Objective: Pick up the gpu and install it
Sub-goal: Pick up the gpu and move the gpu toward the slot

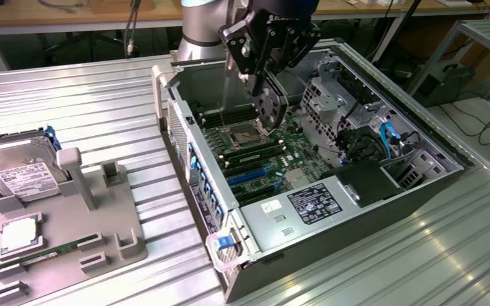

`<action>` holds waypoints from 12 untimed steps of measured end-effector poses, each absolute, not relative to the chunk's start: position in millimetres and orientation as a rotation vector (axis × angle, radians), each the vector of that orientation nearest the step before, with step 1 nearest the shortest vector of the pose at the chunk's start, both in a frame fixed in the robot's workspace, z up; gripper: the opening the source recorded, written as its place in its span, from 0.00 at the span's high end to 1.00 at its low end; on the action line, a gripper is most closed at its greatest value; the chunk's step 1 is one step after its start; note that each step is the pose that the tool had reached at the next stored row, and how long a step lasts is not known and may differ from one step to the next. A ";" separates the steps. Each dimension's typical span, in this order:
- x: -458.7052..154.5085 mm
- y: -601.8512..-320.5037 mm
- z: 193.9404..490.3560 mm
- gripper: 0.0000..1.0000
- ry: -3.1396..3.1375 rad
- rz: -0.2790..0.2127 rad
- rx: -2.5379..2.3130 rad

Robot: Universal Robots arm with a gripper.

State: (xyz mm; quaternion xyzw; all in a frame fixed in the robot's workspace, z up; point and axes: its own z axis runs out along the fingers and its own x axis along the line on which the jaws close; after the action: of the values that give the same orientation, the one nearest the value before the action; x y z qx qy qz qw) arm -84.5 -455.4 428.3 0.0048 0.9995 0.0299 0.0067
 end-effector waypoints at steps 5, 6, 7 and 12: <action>-78.2 -455.4 428.3 0.72 3.127 0.093 0.015; -76.7 -455.4 428.3 0.72 3.127 0.093 0.015; -75.0 -455.4 428.3 0.72 3.127 0.094 0.015; -63.4 -455.4 428.2 0.72 3.127 0.093 0.015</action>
State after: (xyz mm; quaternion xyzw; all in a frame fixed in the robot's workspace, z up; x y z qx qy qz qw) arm -63.4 -455.4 428.2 0.0048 0.9995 0.0299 0.0067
